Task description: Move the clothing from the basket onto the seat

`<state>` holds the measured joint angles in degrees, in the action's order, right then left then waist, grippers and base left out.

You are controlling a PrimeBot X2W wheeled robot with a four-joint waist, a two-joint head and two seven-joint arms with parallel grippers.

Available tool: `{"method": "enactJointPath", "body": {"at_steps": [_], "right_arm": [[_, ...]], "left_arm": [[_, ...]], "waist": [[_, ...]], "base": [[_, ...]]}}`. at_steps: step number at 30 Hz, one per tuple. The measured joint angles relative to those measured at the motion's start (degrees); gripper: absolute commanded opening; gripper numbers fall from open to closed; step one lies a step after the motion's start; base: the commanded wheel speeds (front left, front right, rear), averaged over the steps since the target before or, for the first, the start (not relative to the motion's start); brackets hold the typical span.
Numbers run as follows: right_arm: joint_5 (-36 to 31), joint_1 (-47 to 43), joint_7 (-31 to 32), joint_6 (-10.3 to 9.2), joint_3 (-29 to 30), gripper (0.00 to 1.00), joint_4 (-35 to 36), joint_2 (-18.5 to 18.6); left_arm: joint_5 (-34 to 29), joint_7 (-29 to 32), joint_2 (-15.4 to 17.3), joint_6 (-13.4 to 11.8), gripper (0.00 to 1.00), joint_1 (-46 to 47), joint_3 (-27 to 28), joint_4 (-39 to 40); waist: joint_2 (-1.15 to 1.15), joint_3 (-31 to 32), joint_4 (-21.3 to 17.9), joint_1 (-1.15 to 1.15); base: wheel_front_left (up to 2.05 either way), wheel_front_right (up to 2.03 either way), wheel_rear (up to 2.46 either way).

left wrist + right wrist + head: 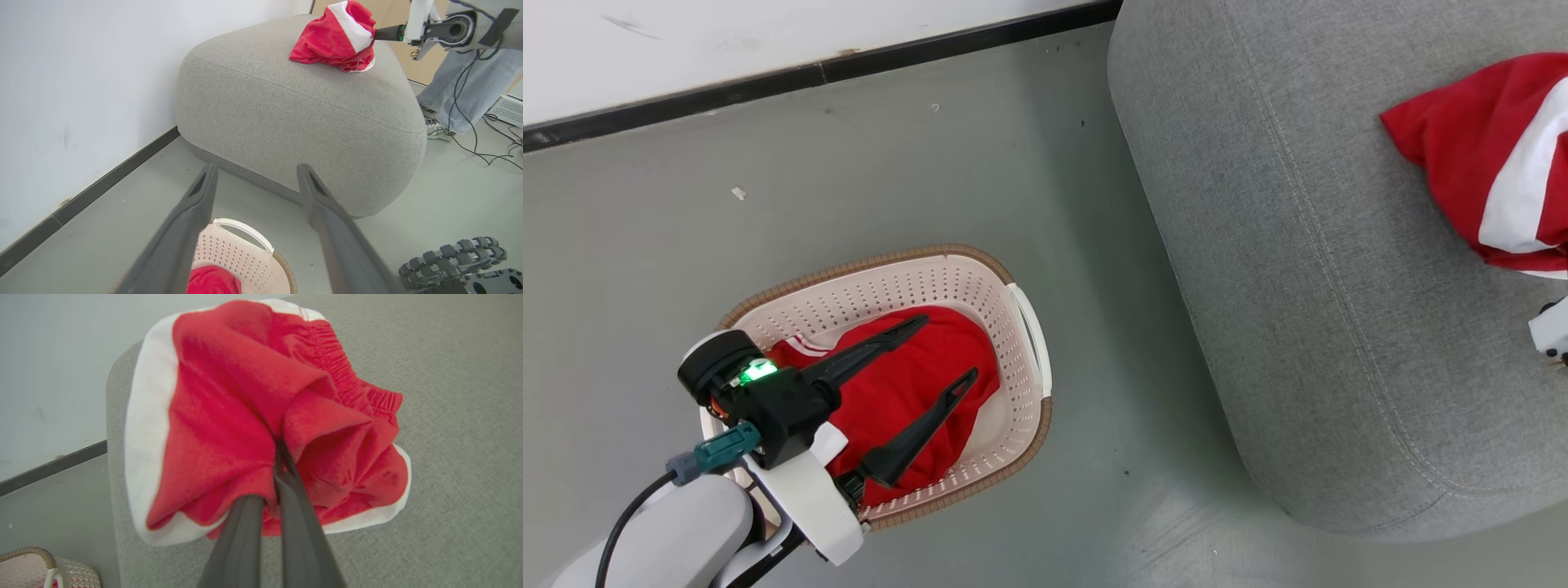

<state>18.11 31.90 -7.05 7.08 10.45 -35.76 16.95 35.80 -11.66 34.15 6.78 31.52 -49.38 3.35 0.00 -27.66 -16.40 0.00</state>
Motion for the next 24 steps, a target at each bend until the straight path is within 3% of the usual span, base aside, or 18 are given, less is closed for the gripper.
{"method": "enactJointPath", "body": {"at_steps": [1,2,3,4,5,24], "right_arm": [[0.3,0.0,0.3,0.0,0.0,0.07,-0.2,0.0],[0.5,0.0,0.6,0.0,0.1,0.28,-0.3,0.0],[0.7,0.0,1.1,0.0,0.1,0.67,-0.5,0.1],[0.9,0.0,1.1,0.0,0.1,0.96,-0.5,0.2],[1.1,0.1,1.6,0.0,0.1,1.0,-0.7,0.3],[2.6,-2.5,5.8,0.0,-1.2,1.0,-1.8,3.4]], "left_arm": [[0.0,0.0,0.0,0.0,1.0,0.0,0.0,0.0],[0.1,0.0,0.0,0.0,1.0,0.0,0.0,-0.1],[0.3,-0.1,0.0,0.0,1.0,0.0,0.1,-0.2],[0.5,-0.1,0.0,0.0,1.0,0.0,0.2,-0.4],[0.5,-0.1,0.0,0.0,1.0,0.0,0.2,-0.5],[1.5,-1.6,-2.1,0.0,1.0,-0.2,1.7,-3.3]], "waist": [[0.0,0.1,0.0,0.0],[0.0,0.3,0.0,0.0],[0.0,0.4,0.0,0.0],[0.0,0.6,0.0,0.0],[0.0,0.7,0.0,0.0],[0.0,5.1,0.4,0.0]], "base": [[0.0,0.0,0.0],[0.0,0.0,0.0],[0.0,0.0,0.0],[0.0,0.0,0.0],[0.0,0.0,0.0],[0.0,0.0,0.0]]}}
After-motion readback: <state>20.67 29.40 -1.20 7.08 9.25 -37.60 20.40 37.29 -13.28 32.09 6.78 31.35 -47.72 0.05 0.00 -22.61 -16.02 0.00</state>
